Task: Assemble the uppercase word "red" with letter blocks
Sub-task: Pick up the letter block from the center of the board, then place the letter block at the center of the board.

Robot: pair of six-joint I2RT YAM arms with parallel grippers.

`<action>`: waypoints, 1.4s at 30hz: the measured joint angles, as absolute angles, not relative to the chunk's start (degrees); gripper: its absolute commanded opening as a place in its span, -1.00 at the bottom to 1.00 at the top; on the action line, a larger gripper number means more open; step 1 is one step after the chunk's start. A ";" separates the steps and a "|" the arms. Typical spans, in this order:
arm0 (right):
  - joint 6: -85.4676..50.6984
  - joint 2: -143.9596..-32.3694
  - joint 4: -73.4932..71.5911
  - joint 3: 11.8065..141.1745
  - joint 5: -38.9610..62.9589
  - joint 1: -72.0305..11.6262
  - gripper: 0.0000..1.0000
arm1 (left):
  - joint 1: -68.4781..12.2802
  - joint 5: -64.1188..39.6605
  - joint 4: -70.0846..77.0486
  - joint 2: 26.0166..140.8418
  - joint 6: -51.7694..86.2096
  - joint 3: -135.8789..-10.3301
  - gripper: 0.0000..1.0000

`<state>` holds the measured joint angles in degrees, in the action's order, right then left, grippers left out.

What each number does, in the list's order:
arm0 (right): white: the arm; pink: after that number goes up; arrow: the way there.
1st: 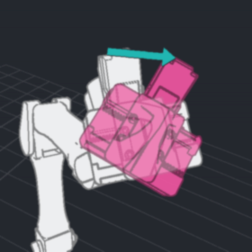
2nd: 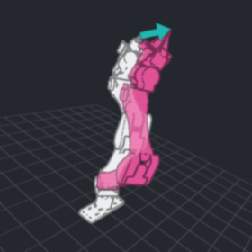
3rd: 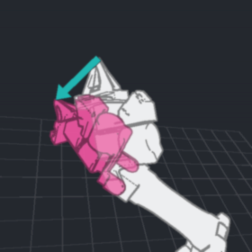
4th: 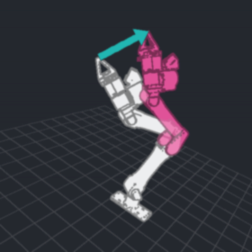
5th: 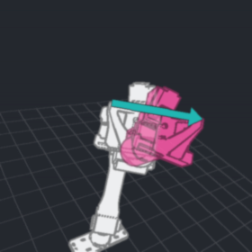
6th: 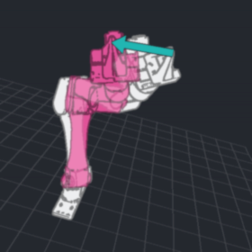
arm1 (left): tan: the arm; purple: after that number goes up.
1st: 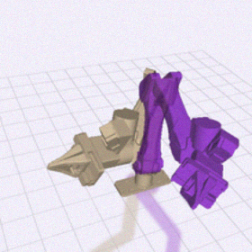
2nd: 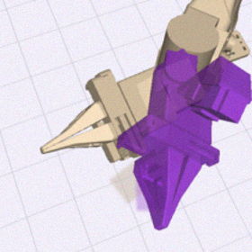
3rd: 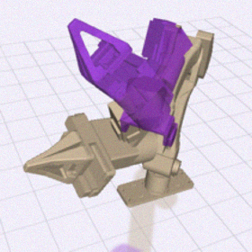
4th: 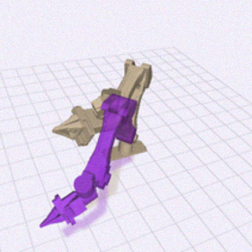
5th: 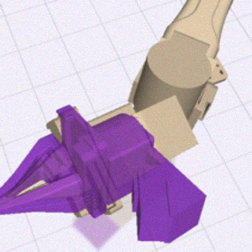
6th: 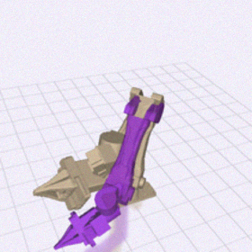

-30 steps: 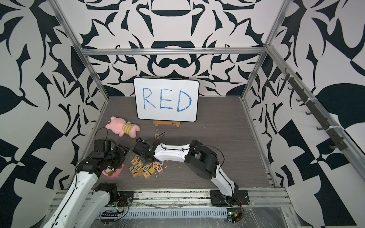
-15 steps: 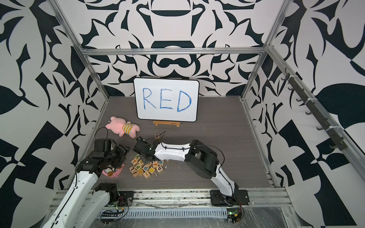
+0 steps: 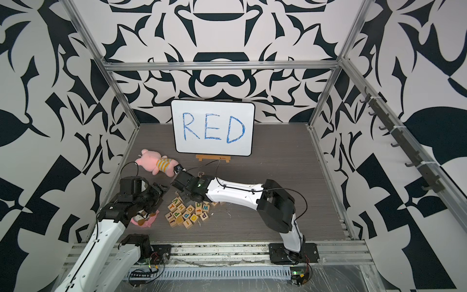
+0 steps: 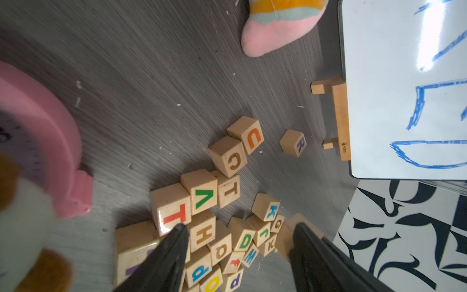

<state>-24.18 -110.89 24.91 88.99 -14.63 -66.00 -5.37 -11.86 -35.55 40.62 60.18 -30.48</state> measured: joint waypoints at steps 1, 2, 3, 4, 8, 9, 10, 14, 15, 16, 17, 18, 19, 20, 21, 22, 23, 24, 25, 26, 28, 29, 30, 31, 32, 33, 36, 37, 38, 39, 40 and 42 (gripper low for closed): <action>-24.18 -110.04 24.64 88.25 -14.76 -65.47 -0.59 | -5.67 -12.03 -35.05 40.93 59.99 -30.48 0.41; -24.14 -109.10 24.27 87.18 -14.92 -64.75 -0.59 | -6.13 -12.12 -34.46 41.28 59.86 -30.48 0.41; -24.10 -108.33 24.01 86.11 -15.09 -64.05 -0.59 | -6.72 -12.23 -33.91 41.63 59.75 -30.48 0.41; -24.05 -107.42 23.97 84.68 -15.31 -63.11 -0.59 | -7.79 -12.27 -33.17 42.17 59.59 -30.48 0.41; -24.03 -104.55 23.86 79.20 -16.08 -59.27 -0.59 | -13.65 -11.25 -31.14 45.08 59.22 -31.16 0.44; -24.03 -103.81 23.75 77.84 -16.23 -58.46 -0.60 | -15.29 -10.72 -30.83 45.93 59.09 -31.55 0.44; -24.05 -102.87 23.70 76.25 -16.38 -57.41 -0.60 | -17.41 -9.93 -30.65 47.05 58.94 -32.25 0.45; -24.12 -99.81 23.66 71.90 -16.80 -53.93 -0.60 | -24.16 -6.98 -28.75 51.64 58.50 -35.35 0.46; -24.21 -99.31 23.68 71.33 -16.80 -53.36 -0.60 | -24.97 -6.68 -28.14 52.53 58.48 -35.68 0.46; -24.27 -98.85 23.49 70.78 -16.82 -52.82 -0.60 | -25.85 -6.37 -27.62 53.74 58.48 -36.10 0.46; -24.32 -98.54 23.27 70.43 -16.82 -52.45 -0.60 | -26.33 -6.15 -27.24 54.83 58.48 -36.45 0.46; -24.38 -98.48 23.09 70.26 -16.80 -52.27 -0.60 | -26.55 -5.96 -26.94 55.70 58.48 -36.64 0.47; -24.45 -98.48 22.83 70.13 -16.80 -52.21 -0.60 | -26.76 -5.65 -26.70 56.51 58.46 -36.84 0.47; -24.49 -98.61 22.72 70.11 -16.75 -52.21 -0.61 | -26.83 -5.43 -26.48 57.12 58.50 -36.91 0.47; -24.51 -98.76 22.57 70.11 -16.71 -52.23 -0.61 | -26.94 -5.28 -26.39 57.45 58.50 -36.91 0.48; -24.60 -99.11 22.26 70.11 -16.62 -52.23 -0.61 | -27.00 -5.13 -26.39 57.67 58.50 -36.91 0.48; -24.67 -99.53 21.98 70.13 -16.49 -52.23 -0.61 | -27.03 -4.91 -26.39 57.74 58.52 -36.91 0.49; -24.73 -100.07 21.69 70.15 -16.40 -52.27 -0.61 | -27.03 -4.67 -26.39 57.74 58.57 -36.91 0.48; -24.86 -100.95 21.45 70.24 -16.25 -52.27 -0.61 | -27.03 -4.27 -26.39 57.71 58.57 -36.91 0.49; -24.88 -101.89 21.23 70.37 -16.12 -52.27 -0.60 | -27.03 -3.86 -26.41 57.63 58.63 -36.91 0.49; -24.95 -104.01 21.08 70.87 -15.73 -52.27 -0.61 | -27.03 -3.29 -26.44 57.43 58.72 -36.91 0.50; -24.95 -105.23 21.10 71.31 -15.46 -52.27 -0.61 | -27.03 -2.90 -26.44 57.21 58.74 -36.91 0.50; -24.97 -106.24 21.17 71.88 -15.33 -52.27 -0.61 | -27.03 -2.74 -26.44 57.04 58.78 -36.91 0.50; -24.97 -107.46 21.19 72.60 -15.20 -52.27 -0.62 | -27.03 -2.52 -26.46 56.73 58.89 -36.91 0.50; -25.02 -108.62 21.30 73.47 -15.14 -52.27 -0.61 | -27.03 -2.37 -26.44 56.49 58.94 -36.91 0.50; -25.02 -109.47 21.37 74.17 -15.05 -52.27 -0.61 | -27.03 -2.26 -26.46 56.27 58.96 -36.91 0.50; -25.02 -111.92 21.34 76.55 -15.03 -52.27 -0.61 | -27.03 -2.00 -26.50 55.83 59.16 -36.88 0.50; -25.02 -112.64 21.39 77.36 -15.03 -52.27 -0.61 | -27.03 -1.89 -26.55 55.70 59.20 -36.86 0.50; -25.02 -113.25 21.39 78.06 -15.00 -52.27 -0.60 | -27.03 -1.85 -26.63 55.55 59.27 -36.84 0.51; -24.99 -113.78 21.39 78.70 -15.00 -52.27 -0.59 | -27.03 -1.72 -26.76 55.44 59.33 -36.84 0.51; -24.99 -114.34 21.32 79.33 -14.96 -52.27 -0.58 | -27.03 -1.65 -26.87 55.29 59.40 -36.84 0.51; -24.99 -115.22 21.23 80.20 -14.59 -52.27 -0.54 | -27.03 -1.37 -26.94 55.07 59.55 -36.84 0.51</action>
